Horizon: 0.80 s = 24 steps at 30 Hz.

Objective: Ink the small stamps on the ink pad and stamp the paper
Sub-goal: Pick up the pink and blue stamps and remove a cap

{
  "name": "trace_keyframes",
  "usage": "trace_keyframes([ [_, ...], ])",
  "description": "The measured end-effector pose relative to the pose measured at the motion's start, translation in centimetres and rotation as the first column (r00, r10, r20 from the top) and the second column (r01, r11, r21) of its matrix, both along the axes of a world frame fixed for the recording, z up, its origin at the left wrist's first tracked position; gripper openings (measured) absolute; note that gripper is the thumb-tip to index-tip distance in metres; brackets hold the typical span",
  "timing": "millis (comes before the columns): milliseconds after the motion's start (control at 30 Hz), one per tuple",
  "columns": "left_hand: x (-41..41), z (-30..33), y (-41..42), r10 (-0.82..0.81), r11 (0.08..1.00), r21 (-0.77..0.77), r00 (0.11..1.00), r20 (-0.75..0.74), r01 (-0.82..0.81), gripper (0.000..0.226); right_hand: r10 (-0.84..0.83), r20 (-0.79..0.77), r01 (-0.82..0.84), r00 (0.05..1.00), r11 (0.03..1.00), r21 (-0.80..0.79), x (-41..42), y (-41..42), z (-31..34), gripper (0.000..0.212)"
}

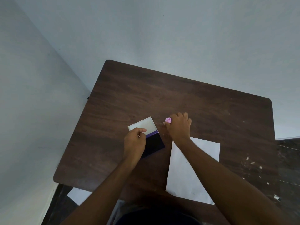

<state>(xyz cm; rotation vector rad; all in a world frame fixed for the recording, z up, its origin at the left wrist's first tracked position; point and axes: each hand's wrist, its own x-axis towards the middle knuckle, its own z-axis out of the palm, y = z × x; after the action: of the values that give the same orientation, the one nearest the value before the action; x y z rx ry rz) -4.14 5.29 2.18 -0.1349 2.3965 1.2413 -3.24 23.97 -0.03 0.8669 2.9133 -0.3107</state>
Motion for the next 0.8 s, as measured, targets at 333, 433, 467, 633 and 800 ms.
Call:
trace_keyframes([
  [333,-0.1,-0.3,0.0,-0.029,1.0,0.008,0.996,0.081,0.029,0.02,0.02,-0.043,-0.02,0.999,1.0,-0.013,-0.8,0.1,-1.1,0.027],
  [433,-0.1,-0.1,0.2,-0.047,0.997,0.069,0.992,0.119,0.039,0.019,-0.005,-0.065,0.001,0.998,0.999,-0.052,-0.9,0.3,-1.1,0.023],
  [467,0.0,0.0,0.2,-0.053,0.995,0.092,0.99,0.129,0.041,0.018,-0.02,-0.081,0.014,0.996,0.997,-0.073,-1.0,0.4,-0.9,0.024],
  [633,-0.1,0.5,0.7,-0.073,0.988,0.14,0.992,0.098,0.059,0.02,-0.187,-0.204,0.095,0.961,0.915,-0.392,-0.8,0.4,1.0,0.02],
  [800,-0.3,1.4,1.9,-0.068,0.985,0.161,0.997,0.029,0.062,0.023,-0.564,-0.135,0.24,0.814,0.54,-0.807,1.0,-0.4,3.1,0.021],
])
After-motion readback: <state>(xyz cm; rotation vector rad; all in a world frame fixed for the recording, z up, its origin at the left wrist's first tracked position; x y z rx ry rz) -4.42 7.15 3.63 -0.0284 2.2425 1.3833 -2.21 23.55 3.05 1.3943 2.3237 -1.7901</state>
